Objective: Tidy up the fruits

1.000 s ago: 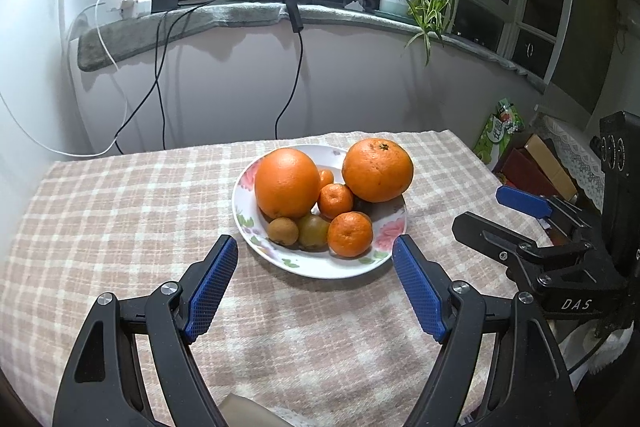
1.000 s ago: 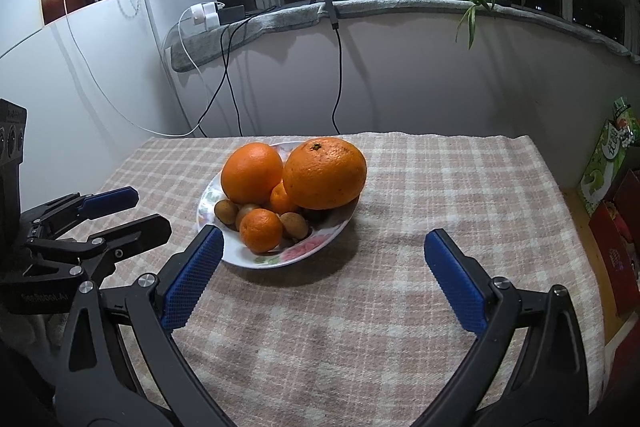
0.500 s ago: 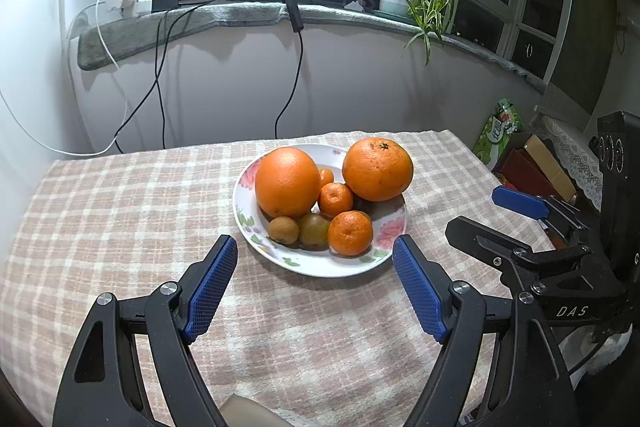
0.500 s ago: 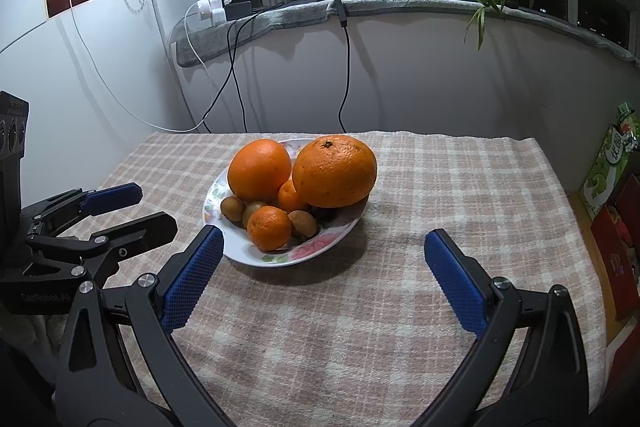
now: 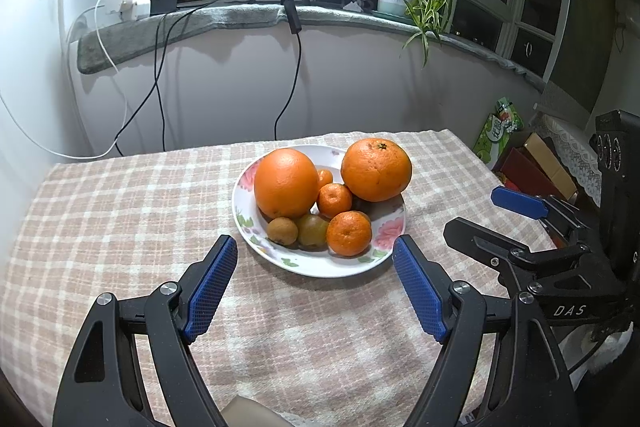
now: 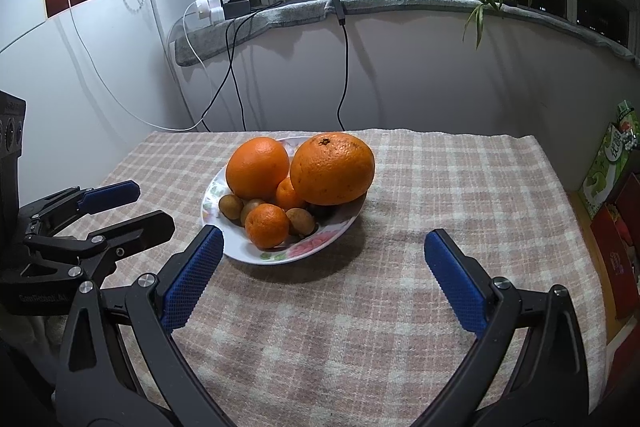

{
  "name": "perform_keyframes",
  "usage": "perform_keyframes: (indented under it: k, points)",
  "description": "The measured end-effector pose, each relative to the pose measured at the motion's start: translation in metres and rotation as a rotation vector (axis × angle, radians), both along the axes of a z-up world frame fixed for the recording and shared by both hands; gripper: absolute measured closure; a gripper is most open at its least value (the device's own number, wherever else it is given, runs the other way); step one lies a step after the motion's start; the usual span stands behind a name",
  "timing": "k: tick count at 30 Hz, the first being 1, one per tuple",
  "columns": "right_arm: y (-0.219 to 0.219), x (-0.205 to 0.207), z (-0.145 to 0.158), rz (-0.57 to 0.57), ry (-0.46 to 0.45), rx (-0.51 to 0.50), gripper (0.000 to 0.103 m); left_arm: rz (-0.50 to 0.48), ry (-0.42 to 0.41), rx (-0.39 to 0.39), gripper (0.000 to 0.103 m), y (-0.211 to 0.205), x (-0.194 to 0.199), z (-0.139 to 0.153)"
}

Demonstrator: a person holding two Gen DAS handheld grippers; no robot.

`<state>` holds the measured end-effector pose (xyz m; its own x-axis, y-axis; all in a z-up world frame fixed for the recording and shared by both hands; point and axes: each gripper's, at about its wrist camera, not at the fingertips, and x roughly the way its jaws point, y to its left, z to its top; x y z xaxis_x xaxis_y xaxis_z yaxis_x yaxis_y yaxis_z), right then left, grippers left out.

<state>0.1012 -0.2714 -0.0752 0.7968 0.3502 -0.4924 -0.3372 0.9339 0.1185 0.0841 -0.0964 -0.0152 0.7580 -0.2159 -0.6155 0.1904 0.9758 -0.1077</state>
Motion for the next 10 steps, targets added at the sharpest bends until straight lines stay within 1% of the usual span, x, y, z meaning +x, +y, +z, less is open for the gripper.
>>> perform_keyframes:
  k: [7, 10]
  points:
    - [-0.0008, 0.0018, -0.0021, -0.004, 0.004, -0.001, 0.001, -0.001, -0.022, 0.01, 0.023, 0.0004, -0.0012, 0.0016]
    - [-0.0015, 0.0025, -0.0024, -0.005, 0.006, -0.003, 0.001, -0.002, -0.017, 0.013, 0.023, 0.001, -0.0007, 0.0012]
